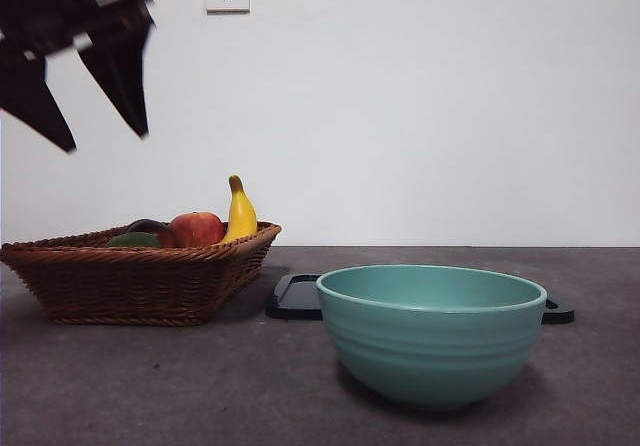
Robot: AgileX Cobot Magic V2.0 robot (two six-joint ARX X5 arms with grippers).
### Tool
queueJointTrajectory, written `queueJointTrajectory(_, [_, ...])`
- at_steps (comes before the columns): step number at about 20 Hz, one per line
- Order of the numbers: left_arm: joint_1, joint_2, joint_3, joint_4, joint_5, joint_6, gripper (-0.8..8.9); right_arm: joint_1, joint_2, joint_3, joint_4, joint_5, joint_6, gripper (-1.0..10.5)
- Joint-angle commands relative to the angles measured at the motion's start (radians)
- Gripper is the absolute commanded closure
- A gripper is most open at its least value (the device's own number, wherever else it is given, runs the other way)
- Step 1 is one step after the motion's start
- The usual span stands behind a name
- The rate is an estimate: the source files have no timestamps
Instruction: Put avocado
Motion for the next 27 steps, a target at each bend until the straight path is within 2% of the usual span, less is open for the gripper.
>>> queueJointTrajectory(1, [-0.015, 0.081, 0.029, 0.038, -0.039, 0.0, 4.11, 0.005, 0.008, 0.02, 0.01, 0.0, -0.004, 5.7])
queueJointTrajectory(12, [-0.033, 0.301, 0.029, 0.158, -0.085, -0.005, 4.12, 0.005, 0.008, 0.02, 0.01, 0.0, -0.004, 5.7])
queueJointTrajectory(14, [-0.035, 0.318, 0.029, 0.164, -0.114, -0.006, 4.13, 0.005, 0.008, 0.02, 0.01, 0.0, -0.004, 5.7])
queueJointTrajectory(18, [-0.038, 0.321, 0.029, 0.196, -0.114, -0.007, 4.49, 0.005, 0.008, 0.02, 0.01, 0.0, -0.004, 5.7])
queueJointTrajectory(27, [-0.038, 0.346, 0.029, 0.186, -0.114, -0.027, 4.48, 0.005, 0.007, 0.02, 0.009, 0.0, -0.004, 5.7])
